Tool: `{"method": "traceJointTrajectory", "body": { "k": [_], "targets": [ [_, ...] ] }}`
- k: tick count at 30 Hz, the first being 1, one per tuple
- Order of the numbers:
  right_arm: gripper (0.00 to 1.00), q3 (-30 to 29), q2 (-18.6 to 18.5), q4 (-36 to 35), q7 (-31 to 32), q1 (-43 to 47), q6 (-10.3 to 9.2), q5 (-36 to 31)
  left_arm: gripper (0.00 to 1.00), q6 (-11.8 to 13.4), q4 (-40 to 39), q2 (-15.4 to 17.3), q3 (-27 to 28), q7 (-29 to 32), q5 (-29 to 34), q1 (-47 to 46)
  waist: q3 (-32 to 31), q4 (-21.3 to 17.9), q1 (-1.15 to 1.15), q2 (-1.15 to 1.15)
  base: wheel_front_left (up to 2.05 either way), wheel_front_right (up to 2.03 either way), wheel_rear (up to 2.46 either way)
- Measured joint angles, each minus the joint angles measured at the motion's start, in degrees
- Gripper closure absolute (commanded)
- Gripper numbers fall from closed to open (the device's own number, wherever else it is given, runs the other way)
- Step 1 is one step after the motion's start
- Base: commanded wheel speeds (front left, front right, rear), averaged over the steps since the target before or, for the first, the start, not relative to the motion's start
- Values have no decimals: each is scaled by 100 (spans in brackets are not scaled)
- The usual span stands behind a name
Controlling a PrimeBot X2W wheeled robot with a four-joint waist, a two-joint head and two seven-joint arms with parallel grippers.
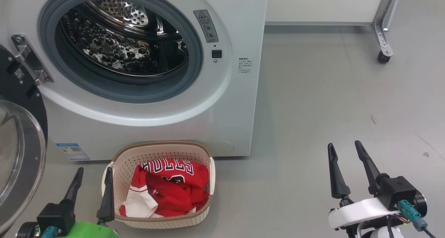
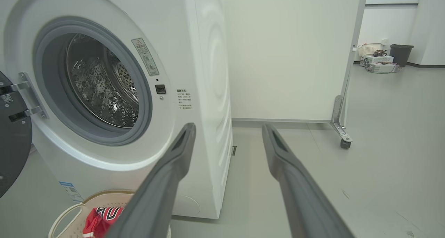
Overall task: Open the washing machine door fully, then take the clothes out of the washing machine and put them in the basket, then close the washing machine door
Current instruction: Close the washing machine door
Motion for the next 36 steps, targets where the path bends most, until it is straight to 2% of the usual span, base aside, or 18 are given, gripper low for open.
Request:
{"method": "traceJointTrajectory", "body": {
  "k": [18, 36],
  "targets": [
    [0, 2, 3, 30, 0, 0, 0, 0, 0, -44, -44, -30, -7, 0, 160, 1, -31, 19, 0, 0, -107, 107, 0],
    [0, 5, 4, 38, 0, 0, 8, 27, 0, -49, -45, -49, -5, 0, 256, 16, -111, 59, 0, 0, -35, 35, 0]
  ]
}}
